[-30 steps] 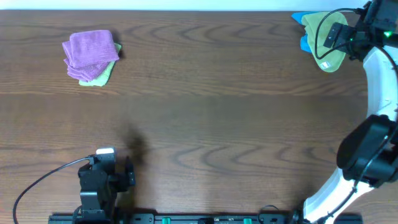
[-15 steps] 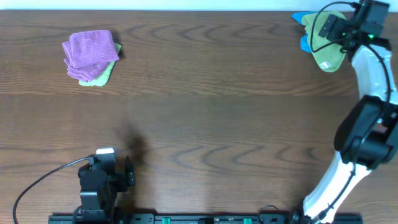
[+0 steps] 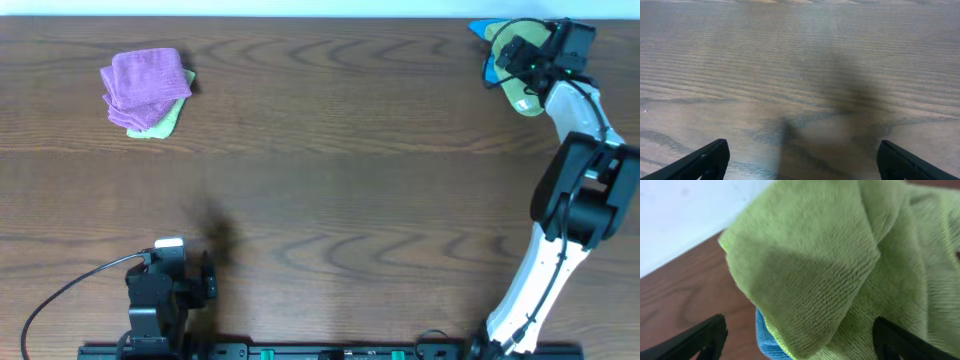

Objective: Fold the cloth
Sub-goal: 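Lower the right gripper and pinch the green cloth's edge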

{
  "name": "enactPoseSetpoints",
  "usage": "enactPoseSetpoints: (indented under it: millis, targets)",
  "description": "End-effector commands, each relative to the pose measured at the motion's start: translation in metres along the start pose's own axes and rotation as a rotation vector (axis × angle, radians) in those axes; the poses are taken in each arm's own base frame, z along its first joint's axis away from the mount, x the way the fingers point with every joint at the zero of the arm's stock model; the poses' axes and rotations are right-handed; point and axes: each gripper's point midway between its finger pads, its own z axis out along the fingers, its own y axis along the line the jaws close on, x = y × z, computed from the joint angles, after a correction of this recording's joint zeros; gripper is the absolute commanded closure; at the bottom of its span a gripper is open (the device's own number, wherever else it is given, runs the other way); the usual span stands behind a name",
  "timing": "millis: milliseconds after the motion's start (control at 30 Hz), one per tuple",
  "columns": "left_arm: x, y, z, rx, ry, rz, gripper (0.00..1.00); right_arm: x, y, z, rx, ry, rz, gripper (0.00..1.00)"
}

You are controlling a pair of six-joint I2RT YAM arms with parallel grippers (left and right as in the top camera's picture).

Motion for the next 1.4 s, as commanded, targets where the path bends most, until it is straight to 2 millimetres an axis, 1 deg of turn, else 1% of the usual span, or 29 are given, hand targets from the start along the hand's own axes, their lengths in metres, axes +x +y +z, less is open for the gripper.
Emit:
enactPoseSetpoints:
  millis: [0,33,100,233,367,433,467,500,567,600,633,767,867,900,967,1067,1167,1200,1300,1367]
  targets:
    - [0.014,0.003,0.004,-0.02,0.046,-0.003,0.05,-0.003,0.004,0.003,-0.022,-0.01,0.028,0.16]
    - [0.014,0.003,0.004,-0.02,0.046,-0.003,0.05,-0.004,0.005,0.003,-0.024,-0.014,0.028,0.22]
    - [0.014,0.003,0.004,-0.02,0.045,-0.003,0.05,-0.005,0.005,0.003,-0.025,-0.017,0.026,0.28]
    - [0.014,0.003,0.004,-0.02,0.046,-0.003,0.05,-0.004,0.005,0.003,-0.024,-0.015,0.026,0.35]
    - [0.014,0.003,0.004,-0.02,0.046,-0.003,0.05,-0.004,0.004,0.003,-0.018,-0.013,0.027,0.38]
    - [0.014,0.003,0.004,-0.02,0.046,-0.003,0.05,-0.004,0.001,0.003,0.0,-0.017,0.027,0.43]
    - [0.014,0.003,0.004,-0.02,0.046,-0.003,0.05,-0.005,-0.001,0.003,0.009,-0.02,0.027,0.42]
    - [0.014,0.003,0.004,-0.02,0.046,-0.003,0.05,-0.005,-0.003,0.003,0.018,-0.023,0.027,0.37]
    - [0.014,0.003,0.004,-0.02,0.046,-0.003,0.05,-0.006,-0.006,0.003,0.038,-0.03,0.027,0.23]
    - [0.014,0.003,0.004,-0.02,0.046,-0.003,0.05,-0.007,-0.007,0.003,0.043,-0.032,0.028,0.21]
    - [0.014,0.003,0.004,-0.02,0.046,-0.003,0.05,-0.007,-0.008,0.003,0.049,-0.035,0.028,0.22]
    - [0.014,0.003,0.004,-0.02,0.046,-0.003,0.05,-0.006,-0.01,0.005,0.053,-0.034,0.028,0.28]
    - [0.014,0.003,0.004,-0.02,0.046,-0.003,0.05,0.006,-0.014,0.015,0.058,-0.011,0.031,0.33]
    - [0.014,0.003,0.004,-0.02,0.046,-0.003,0.05,0.013,-0.015,0.02,0.052,0.007,0.033,0.38]
    - [0.014,0.003,0.004,-0.02,0.046,-0.003,0.05,0.02,-0.013,0.023,0.037,0.027,0.033,0.5]
    - [0.014,0.003,0.004,-0.02,0.046,-0.003,0.05,0.019,-0.009,0.022,0.027,0.024,0.029,0.78]
    - [0.014,0.003,0.004,-0.02,0.046,-0.003,0.05,0.01,-0.005,0.016,0.021,0.005,0.026,0.94]
    - [0.014,0.003,0.004,-0.02,0.046,-0.003,0.05,0.004,-0.002,0.011,0.016,-0.007,0.024,0.99]
    - [0.014,0.003,0.004,-0.02,0.046,-0.003,0.05,-0.016,0.008,-0.006,0.001,-0.051,0.003,0.99]
    - [0.014,0.003,0.004,-0.02,0.046,-0.003,0.05,-0.032,0.016,-0.022,-0.011,-0.084,-0.016,0.99]
